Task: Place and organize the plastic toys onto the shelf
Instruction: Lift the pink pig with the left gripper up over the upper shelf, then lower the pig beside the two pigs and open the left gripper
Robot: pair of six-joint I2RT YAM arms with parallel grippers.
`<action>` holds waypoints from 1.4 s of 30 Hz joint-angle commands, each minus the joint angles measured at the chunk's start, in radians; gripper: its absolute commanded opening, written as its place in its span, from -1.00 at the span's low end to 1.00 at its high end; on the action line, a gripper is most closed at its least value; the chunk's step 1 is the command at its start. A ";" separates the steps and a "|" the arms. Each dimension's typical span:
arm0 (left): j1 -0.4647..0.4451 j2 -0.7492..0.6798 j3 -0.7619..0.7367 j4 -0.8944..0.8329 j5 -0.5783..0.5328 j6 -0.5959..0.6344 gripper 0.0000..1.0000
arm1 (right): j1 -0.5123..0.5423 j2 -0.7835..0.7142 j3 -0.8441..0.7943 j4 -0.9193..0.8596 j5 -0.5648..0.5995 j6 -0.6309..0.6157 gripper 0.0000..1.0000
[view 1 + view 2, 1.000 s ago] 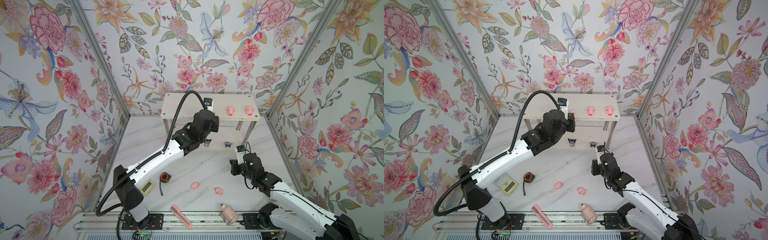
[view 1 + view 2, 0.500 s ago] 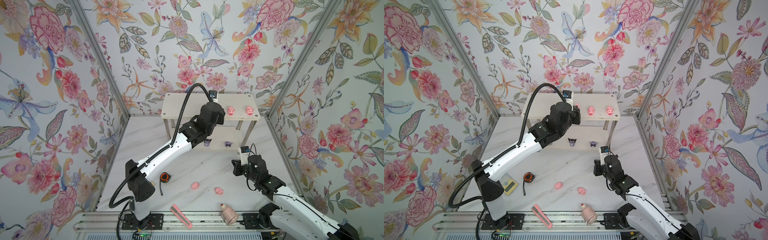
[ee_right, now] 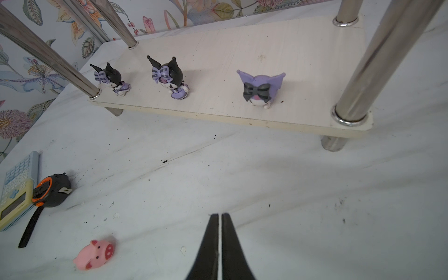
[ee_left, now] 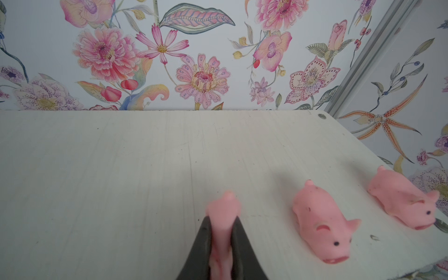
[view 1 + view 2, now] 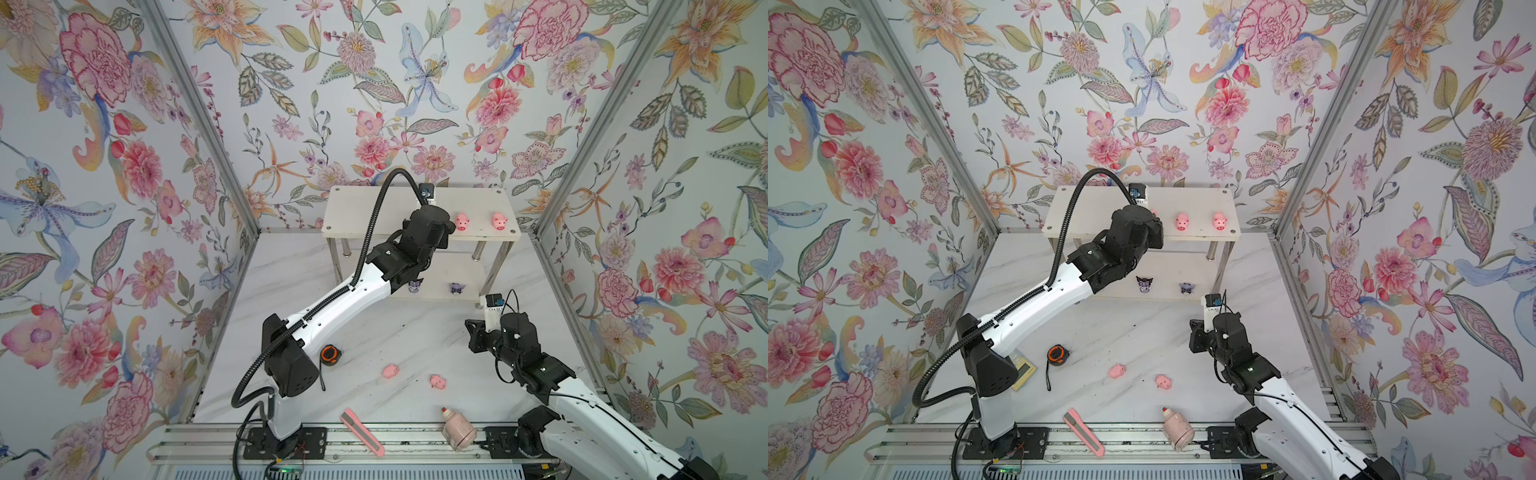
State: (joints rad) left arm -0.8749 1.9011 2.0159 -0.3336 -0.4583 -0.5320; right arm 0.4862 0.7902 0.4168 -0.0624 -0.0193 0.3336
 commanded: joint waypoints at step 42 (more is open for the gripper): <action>-0.008 -0.122 -0.097 0.110 0.084 -0.151 0.17 | -0.024 -0.052 -0.036 0.020 -0.007 0.032 -0.72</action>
State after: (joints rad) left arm -0.8757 1.8378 1.9453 -0.2649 -0.4011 -0.6640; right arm 0.4694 0.7513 0.3958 -0.0620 -0.0223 0.3500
